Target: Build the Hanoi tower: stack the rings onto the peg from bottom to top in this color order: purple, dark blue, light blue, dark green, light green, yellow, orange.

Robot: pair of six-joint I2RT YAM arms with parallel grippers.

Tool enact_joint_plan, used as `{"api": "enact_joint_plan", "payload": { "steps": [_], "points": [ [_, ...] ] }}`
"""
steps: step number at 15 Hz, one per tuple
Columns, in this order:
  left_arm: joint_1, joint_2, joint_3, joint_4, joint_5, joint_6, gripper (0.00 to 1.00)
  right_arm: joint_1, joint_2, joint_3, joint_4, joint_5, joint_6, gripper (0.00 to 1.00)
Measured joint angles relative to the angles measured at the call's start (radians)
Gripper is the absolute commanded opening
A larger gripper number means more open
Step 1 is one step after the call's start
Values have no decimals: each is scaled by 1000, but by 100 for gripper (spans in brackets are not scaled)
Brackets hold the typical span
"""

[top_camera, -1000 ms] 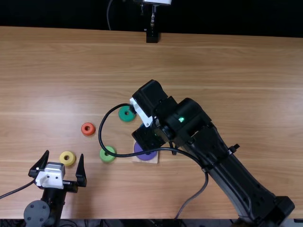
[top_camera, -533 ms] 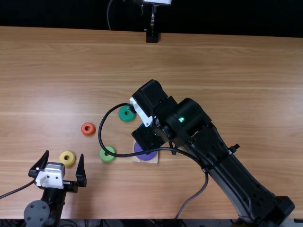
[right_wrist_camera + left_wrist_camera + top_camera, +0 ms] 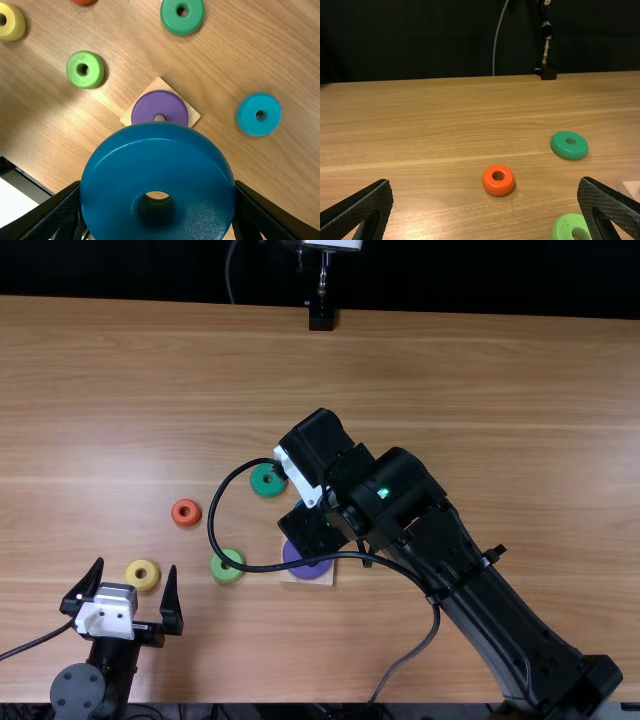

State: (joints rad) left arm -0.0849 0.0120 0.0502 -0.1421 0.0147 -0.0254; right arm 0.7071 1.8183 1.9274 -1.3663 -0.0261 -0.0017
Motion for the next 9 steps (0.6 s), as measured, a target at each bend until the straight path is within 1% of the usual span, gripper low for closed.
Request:
{"api": "enact_joint_plan", "payload": {
  "steps": [9],
  "points": [
    [0,0,0,0,1,-1,100,0,0,0,24,0,0,0]
  ]
}}
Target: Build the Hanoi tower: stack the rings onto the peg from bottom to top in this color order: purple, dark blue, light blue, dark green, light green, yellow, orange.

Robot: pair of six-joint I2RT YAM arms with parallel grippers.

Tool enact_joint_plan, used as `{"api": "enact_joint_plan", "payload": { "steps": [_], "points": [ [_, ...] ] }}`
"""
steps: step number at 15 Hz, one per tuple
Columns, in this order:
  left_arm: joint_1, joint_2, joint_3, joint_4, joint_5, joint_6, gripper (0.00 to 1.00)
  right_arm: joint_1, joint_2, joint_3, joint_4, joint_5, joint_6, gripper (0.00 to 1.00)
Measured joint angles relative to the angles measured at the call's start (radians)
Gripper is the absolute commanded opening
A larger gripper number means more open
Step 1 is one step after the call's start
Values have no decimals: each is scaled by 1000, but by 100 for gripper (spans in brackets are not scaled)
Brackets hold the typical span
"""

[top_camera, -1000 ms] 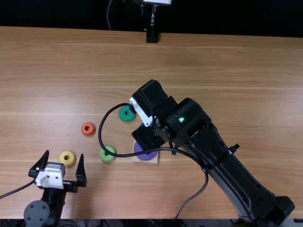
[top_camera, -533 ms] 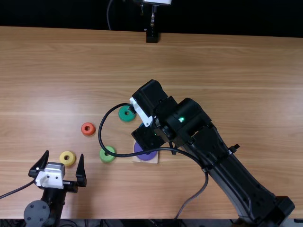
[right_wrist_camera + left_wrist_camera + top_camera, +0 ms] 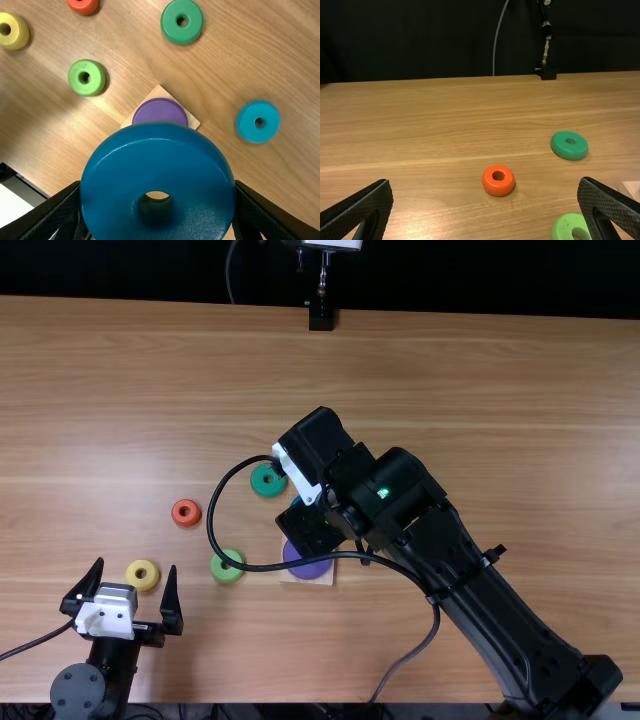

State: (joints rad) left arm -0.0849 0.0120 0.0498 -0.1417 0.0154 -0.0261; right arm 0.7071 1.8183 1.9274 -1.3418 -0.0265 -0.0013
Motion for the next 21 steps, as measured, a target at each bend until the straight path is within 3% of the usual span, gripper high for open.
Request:
{"api": "enact_joint_plan", "payload": {
  "steps": [21],
  "points": [
    [0,0,0,0,0,0,100,31,0,-44,0,1,13,0]
  ]
}}
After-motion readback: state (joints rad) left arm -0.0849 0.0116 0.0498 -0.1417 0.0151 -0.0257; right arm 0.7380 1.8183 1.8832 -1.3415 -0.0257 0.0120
